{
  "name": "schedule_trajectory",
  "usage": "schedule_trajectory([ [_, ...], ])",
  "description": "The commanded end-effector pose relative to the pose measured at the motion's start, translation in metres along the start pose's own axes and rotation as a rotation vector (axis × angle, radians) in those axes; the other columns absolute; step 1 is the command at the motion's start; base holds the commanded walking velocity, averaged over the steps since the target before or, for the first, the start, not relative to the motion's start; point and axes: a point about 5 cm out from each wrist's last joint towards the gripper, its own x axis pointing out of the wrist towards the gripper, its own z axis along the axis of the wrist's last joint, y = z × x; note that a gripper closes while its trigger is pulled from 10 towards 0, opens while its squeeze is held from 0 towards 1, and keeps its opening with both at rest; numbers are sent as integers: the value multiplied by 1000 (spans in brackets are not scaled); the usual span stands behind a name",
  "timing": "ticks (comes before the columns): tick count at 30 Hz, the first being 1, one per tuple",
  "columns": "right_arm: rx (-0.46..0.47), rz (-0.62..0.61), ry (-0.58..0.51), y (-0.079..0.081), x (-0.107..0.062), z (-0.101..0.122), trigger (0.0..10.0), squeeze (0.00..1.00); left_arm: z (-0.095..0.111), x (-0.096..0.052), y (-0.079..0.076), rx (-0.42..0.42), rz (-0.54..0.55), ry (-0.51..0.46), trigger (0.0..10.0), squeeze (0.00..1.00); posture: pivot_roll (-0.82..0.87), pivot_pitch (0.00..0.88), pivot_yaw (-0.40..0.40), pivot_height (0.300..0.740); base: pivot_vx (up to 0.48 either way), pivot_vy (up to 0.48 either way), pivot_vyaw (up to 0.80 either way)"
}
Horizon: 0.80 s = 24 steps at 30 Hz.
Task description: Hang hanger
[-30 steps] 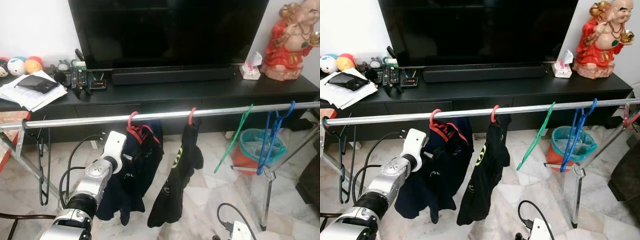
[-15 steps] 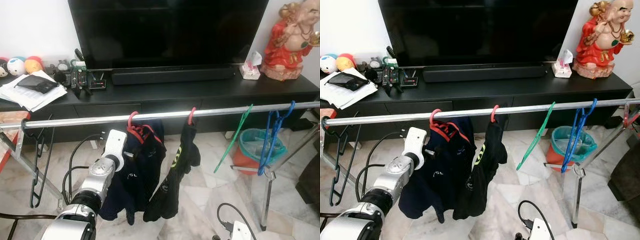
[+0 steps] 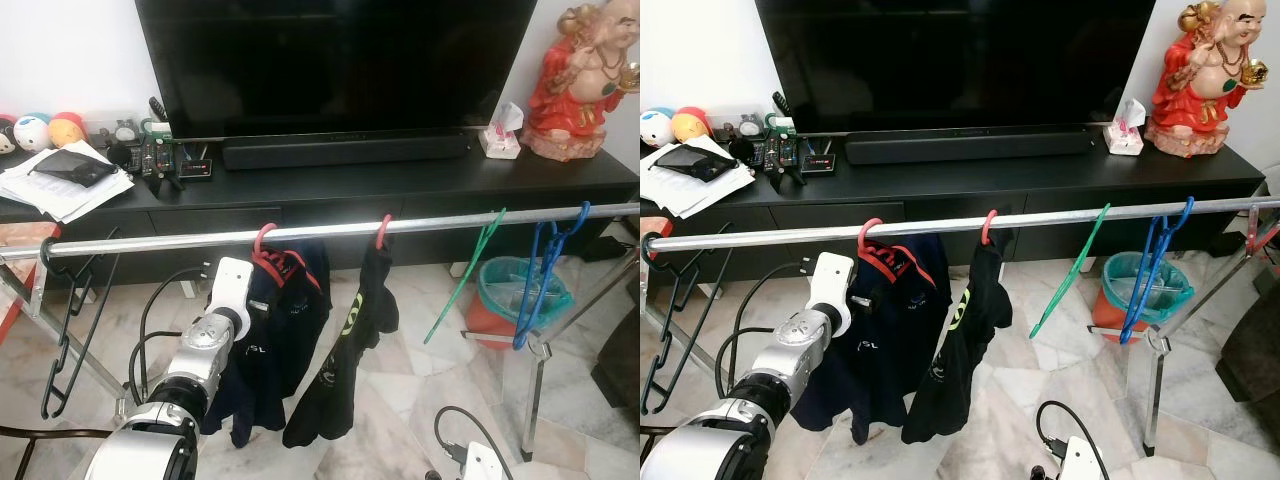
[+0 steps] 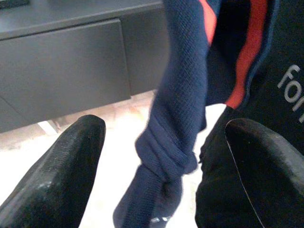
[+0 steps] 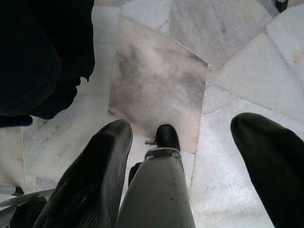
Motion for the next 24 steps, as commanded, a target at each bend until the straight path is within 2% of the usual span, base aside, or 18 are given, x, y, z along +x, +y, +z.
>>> schedule_trajectory([
  [1,4,-4,0,-2,0,-1,10000,0,-1,1,1,3,-10,23,10000,0,188,0,-35,736,0,0,0],
  [10,8,-3,-2,-2,0,0,10000,0,5,3,2,-21,5,-1,9843,0,185,0,-34,736,0,0,0],
  [11,8,-3,-2,-2,0,0,10000,0,5,3,2,-25,4,-2,8588,0,185,0,-34,736,0,0,0],
  [12,10,-4,-2,-2,0,0,10000,0,5,3,1,-29,3,-2,2549,0,183,0,-35,736,0,0,0],
  [13,10,-4,-2,-2,0,0,10000,0,5,3,1,-30,3,-2,824,0,183,0,-35,736,0,0,0],
  [14,10,-4,-1,-2,0,0,10000,0,5,3,1,-30,3,-2,824,0,183,0,-35,736,0,0,0],
  [15,10,-4,-1,-2,0,0,10000,0,5,3,0,-30,2,-3,0,0,183,0,-35,736,0,0,0],
  [24,11,-2,-2,-1,0,0,10000,0,6,3,1,-28,-2,-2,0,0,183,0,-32,736,0,0,0],
])
